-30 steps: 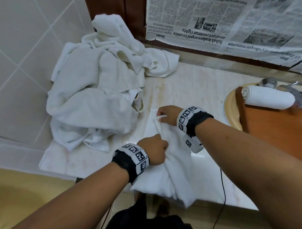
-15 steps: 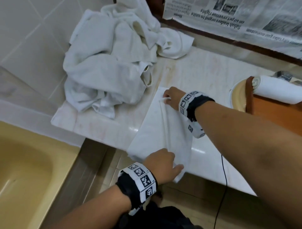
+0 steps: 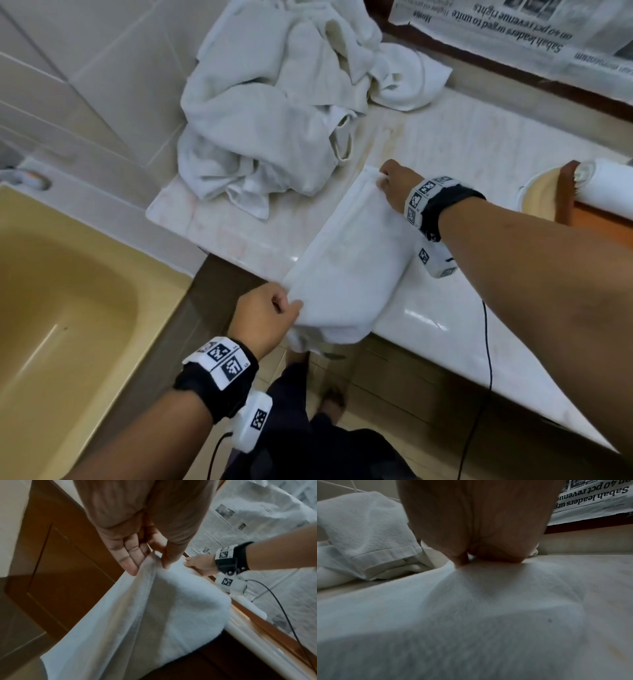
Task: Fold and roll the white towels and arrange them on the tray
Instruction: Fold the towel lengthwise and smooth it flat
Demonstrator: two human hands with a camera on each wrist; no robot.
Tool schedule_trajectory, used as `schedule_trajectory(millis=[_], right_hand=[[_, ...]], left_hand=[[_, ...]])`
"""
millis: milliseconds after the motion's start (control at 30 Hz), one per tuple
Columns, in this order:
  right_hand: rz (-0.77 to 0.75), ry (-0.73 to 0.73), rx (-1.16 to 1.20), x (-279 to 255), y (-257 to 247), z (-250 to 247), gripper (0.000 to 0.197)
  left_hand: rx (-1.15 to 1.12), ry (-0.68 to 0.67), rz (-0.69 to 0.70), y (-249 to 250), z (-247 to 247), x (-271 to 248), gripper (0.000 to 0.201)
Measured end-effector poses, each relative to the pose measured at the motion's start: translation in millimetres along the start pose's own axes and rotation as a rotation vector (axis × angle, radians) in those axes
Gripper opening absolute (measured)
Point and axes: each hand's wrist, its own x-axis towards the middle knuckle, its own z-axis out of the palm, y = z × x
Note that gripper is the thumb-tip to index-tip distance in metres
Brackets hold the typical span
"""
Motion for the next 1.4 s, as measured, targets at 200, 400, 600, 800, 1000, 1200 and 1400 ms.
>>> schedule_trajectory(millis=[200, 400, 600, 800, 1000, 1200, 1400], right_hand=[[0.015, 0.013, 0.005, 11, 3, -2, 0.029], [0.048, -0.049, -0.026, 26, -1, -6, 0.032], [0.033, -0.074, -0.059, 35, -3, -5, 0.031], [0.057, -0.1, -0.063, 34, -5, -4, 0.034], [0.048, -0.074, 0.018, 22, -3, -4, 0.043], [0.163, 0.034, -0.203, -16, 27, -19, 0.053], [0.295, 0.155, -0.154, -83, 49, -34, 0.049]], left_hand=[[-0.153, 0.048, 0.049, 13, -11, 20, 0.022], [0.189, -0.021, 0.174, 20, -19, 46, 0.025], [0.386, -0.27, 0.273, 26, -24, 52, 0.032], [0.589, -0.475, 0.317, 50, -31, 59, 0.027], [0.947, -0.35, 0.651, 74, -14, 73, 0.02], [1.049, -0.53, 0.785, 101, 11, 80, 0.053], [1.258, -0.676, 0.671, 131, 29, 87, 0.059]])
